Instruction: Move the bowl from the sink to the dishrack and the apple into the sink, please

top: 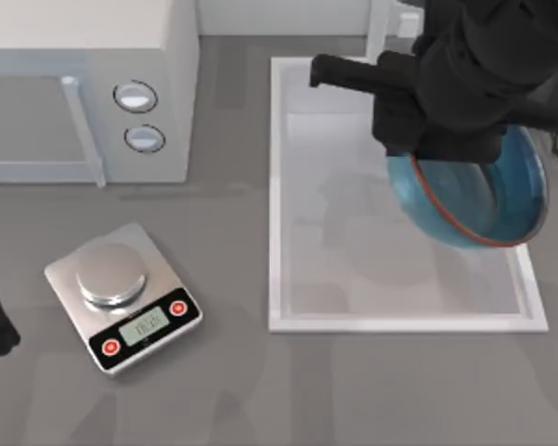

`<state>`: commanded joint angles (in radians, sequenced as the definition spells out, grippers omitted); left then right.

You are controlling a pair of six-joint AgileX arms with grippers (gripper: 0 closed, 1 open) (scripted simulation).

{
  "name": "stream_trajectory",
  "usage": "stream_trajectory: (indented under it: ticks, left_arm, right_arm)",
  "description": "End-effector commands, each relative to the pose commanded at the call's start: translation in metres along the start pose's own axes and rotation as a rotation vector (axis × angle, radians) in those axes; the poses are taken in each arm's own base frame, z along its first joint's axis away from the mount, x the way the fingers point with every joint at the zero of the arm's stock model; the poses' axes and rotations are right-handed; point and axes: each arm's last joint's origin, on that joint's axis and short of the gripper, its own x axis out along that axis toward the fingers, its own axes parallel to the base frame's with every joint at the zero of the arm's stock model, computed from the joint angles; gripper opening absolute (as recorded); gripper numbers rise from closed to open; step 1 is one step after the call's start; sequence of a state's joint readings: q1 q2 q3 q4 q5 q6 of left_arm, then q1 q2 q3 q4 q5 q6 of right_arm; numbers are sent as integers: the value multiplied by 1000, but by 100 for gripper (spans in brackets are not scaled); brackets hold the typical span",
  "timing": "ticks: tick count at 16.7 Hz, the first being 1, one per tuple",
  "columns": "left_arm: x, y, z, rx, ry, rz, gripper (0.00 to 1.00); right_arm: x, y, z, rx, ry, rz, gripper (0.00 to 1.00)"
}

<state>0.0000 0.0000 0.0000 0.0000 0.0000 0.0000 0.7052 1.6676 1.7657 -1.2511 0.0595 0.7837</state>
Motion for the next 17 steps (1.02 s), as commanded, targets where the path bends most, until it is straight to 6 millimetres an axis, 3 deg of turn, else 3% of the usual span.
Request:
stream_trajectory:
  ticks: [5, 8, 13, 17]
  left_arm:
    - [0, 0, 0, 0, 0, 0, 100]
    - [0, 0, 0, 0, 0, 0, 100]
    - [0, 0, 0, 0, 0, 0, 100]
    - [0, 0, 0, 0, 0, 0, 100]
  right_arm:
    - [-10, -84, 71, 46, -301, 163, 0]
    - [-29, -147, 98, 23, -550, 186, 0]
    - [-76, -241, 106, -95, -953, 70, 0]
    - [-107, -285, 93, -199, -1160, -75, 0]
